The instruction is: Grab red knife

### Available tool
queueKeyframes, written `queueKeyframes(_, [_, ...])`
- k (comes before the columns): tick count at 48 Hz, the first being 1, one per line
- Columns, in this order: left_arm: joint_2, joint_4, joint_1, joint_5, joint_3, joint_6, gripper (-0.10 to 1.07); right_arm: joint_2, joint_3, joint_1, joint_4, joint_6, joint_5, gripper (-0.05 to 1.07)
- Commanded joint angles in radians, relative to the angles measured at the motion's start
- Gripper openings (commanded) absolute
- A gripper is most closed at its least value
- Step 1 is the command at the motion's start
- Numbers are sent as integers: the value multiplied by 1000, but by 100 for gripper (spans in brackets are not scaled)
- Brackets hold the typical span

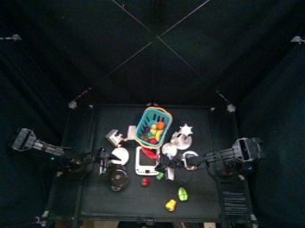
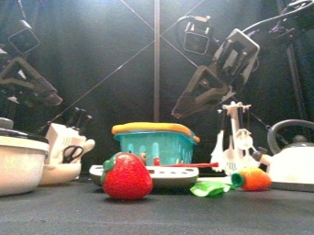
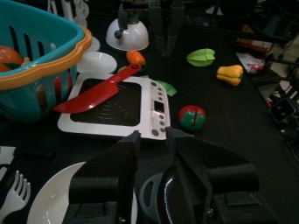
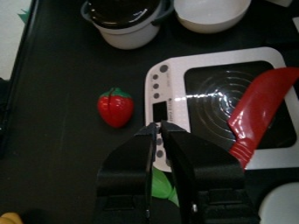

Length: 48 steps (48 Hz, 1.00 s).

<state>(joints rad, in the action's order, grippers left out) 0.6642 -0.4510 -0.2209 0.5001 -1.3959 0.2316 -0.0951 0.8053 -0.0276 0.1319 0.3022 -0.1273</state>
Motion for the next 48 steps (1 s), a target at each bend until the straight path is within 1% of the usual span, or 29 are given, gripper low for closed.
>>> queueKeyframes(1, [-5,-3,-2,5,17,-2,72,-44,2,23,-18,0,-3,56])
queueKeyframes(11, [-8,-2,-2,3,17,0,72,-38,25,98,-67,2,17,59])
queueKeyframes(19, [-6,-3,0,5,17,0,72,-28,58,143,-110,2,35,71])
queueKeyframes(26, [-12,-3,-2,5,17,0,72,-6,61,141,-143,-5,37,84])
queueKeyframes(33, [-21,-3,0,3,17,0,72,6,58,135,-150,0,40,93])
queueKeyframes(39, [-25,-3,-2,3,14,-2,72,34,55,135,-173,2,52,94])
queueKeyframes(48, [-25,-5,0,3,14,-2,72,104,25,135,-167,-8,81,94])
